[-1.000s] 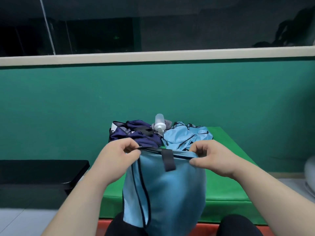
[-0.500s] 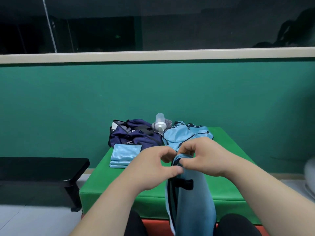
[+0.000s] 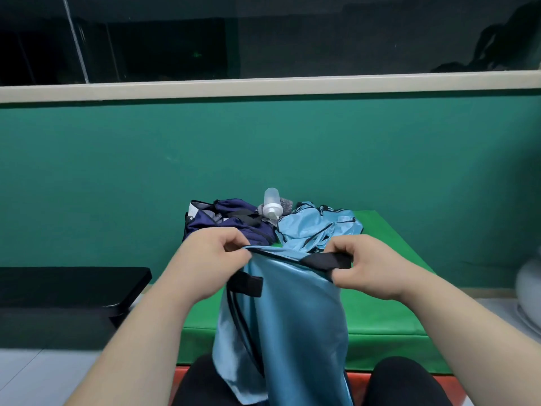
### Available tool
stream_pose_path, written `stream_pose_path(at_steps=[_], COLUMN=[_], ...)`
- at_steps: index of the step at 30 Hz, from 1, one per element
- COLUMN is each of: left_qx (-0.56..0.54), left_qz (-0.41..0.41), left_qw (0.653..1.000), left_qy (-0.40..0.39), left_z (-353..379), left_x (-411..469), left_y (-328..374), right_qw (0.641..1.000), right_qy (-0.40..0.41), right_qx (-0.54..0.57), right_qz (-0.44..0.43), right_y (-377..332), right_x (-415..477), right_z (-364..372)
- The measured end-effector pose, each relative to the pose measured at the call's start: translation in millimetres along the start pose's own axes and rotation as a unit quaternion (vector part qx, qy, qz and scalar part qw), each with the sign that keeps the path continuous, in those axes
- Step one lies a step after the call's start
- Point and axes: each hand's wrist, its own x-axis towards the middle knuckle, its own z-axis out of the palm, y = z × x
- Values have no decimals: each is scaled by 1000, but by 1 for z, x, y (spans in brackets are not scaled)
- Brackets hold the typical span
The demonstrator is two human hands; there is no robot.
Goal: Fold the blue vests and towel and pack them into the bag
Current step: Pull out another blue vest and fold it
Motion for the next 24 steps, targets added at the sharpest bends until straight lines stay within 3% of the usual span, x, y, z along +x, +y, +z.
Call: stream_pose_path(at_steps=[9,15,18,24], left_qx=[50,-32,-15,20], left_qz=[-50,40,96,66], left_qw=[996,994,989,996], left_qy=[-44,-92,-112,-65], left_z=[4,21,34,44], left_x=[-5,-20,-21,-20], left_y=[-6,22,33,32], right_qw=[994,995,996,997], right_qy=[31,20,11,15], right_qx=[105,86,75,54], right_qz=[-24,-52,-49,-49], right_y=[-12,-33,-39,-35], right_x=[2,4,4,-2], right_z=[-3,4,10,16])
